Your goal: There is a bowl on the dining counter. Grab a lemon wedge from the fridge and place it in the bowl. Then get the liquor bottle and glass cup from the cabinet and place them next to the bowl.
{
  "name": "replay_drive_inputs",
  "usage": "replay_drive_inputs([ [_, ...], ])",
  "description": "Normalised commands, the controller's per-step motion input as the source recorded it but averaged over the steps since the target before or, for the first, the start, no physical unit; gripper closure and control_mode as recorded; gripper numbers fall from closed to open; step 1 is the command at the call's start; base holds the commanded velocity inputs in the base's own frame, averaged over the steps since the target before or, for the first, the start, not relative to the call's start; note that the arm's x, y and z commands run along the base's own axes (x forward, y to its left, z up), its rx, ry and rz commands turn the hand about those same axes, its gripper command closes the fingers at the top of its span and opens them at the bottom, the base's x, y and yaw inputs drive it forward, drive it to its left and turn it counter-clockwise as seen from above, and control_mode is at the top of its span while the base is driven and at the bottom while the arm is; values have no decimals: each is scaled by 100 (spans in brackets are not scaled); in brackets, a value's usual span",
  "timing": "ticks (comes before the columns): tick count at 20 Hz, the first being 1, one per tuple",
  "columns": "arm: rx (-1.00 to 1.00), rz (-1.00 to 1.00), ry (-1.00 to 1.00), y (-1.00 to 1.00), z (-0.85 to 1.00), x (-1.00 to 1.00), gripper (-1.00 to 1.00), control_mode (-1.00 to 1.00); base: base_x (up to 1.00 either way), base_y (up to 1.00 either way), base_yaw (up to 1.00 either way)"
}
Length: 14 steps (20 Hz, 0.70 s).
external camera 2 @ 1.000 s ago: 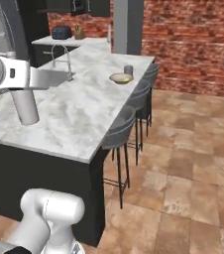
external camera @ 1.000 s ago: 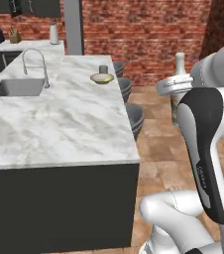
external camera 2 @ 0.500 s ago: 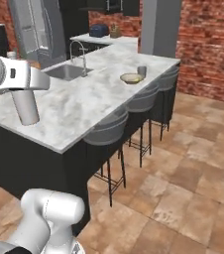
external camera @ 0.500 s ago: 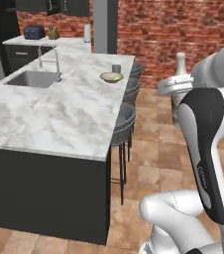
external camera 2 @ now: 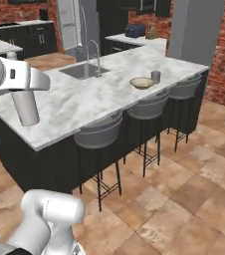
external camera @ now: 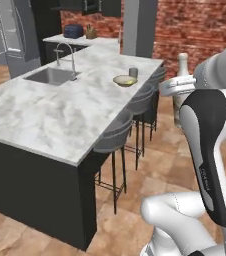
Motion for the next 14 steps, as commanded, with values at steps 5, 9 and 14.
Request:
replay_drive_inputs([
  [5,0,0,0,0,0,0,100,100,49,-100,44],
  [9,0,0,0,0,0,0,100,100,54,-100,42],
  [14,0,0,0,0,0,0,100,100,52,-100,42],
])
